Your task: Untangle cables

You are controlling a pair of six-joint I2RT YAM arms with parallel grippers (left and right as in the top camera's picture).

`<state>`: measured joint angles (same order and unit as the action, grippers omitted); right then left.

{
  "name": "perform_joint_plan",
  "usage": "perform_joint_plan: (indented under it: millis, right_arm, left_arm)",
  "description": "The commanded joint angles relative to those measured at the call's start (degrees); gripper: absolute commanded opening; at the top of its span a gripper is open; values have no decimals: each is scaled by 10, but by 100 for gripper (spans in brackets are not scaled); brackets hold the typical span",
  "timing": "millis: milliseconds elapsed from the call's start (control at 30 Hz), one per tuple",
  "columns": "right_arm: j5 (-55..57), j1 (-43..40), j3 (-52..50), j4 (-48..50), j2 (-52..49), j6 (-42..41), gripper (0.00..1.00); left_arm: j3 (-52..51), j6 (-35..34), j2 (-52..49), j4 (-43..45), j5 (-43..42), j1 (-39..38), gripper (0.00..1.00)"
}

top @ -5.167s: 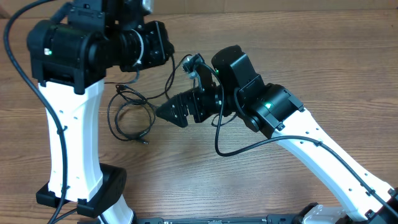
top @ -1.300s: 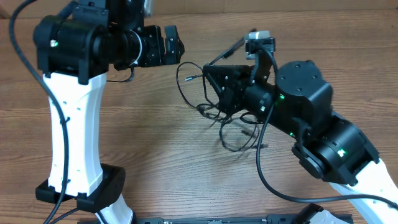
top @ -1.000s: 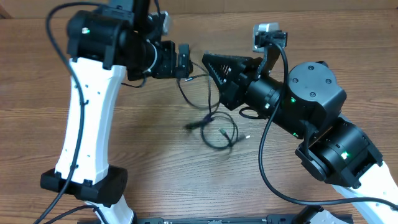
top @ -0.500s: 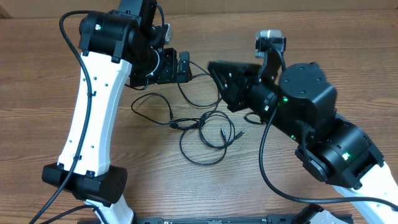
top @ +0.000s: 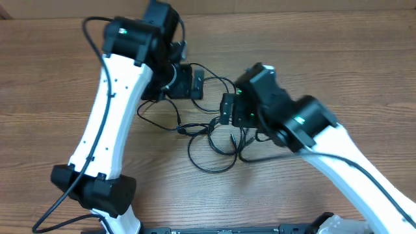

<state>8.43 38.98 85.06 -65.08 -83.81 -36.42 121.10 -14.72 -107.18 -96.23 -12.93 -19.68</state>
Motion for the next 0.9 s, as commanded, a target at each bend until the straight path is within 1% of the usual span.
perform_joint_plan:
  millis: [0, 100, 167, 267, 467, 500, 533, 567, 633, 667, 700, 733, 867]
  right_arm:
    - [0, -4, 8, 0, -23, -16, 100]
    - [-26, -21, 8, 0, -30, -15, 100]
    - [-49, -47, 8, -2, -27, -15, 100]
    - [-94, -101, 8, -13, -23, -6, 100]
    - [-227, -223, 8, -63, -22, 68, 100]
    - [-242, -241, 8, -74, -22, 70, 100]
    - [-249, -255, 8, -85, -22, 70, 100]
    - [-250, -268, 8, -97, -22, 70, 100]
    - [-250, -289, 8, -115, -22, 97, 100]
    - [-251, -296, 8, -121, -22, 112, 100]
    - [-251, -302, 8, -126, -22, 127, 100]
    - [-250, -304, 8, -129, -23, 136, 100]
    - [-250, -304, 8, -134, -23, 158, 100]
  left_arm:
    - [-43, 42, -4, 0, 15, -10, 100]
    - [-88, 49, -4, 10, 32, -19, 99]
    - [-116, 49, -4, 24, 49, -22, 98]
    - [-155, 49, -4, 51, 51, -23, 97]
    - [-202, 49, -4, 125, 71, -26, 97]
    - [-209, 49, -4, 139, 71, -28, 95]
    - [-215, 53, -4, 152, 71, -30, 90]
    - [-221, 68, -4, 165, 71, -33, 86]
    - [-232, 107, -4, 189, 75, -38, 85]
    - [-237, 129, -4, 200, 76, -40, 88]
    - [-241, 147, -4, 207, 76, -42, 95]
    - [-245, 167, -4, 212, 76, -42, 97]
    - [-266, 263, -4, 214, 74, -44, 100]
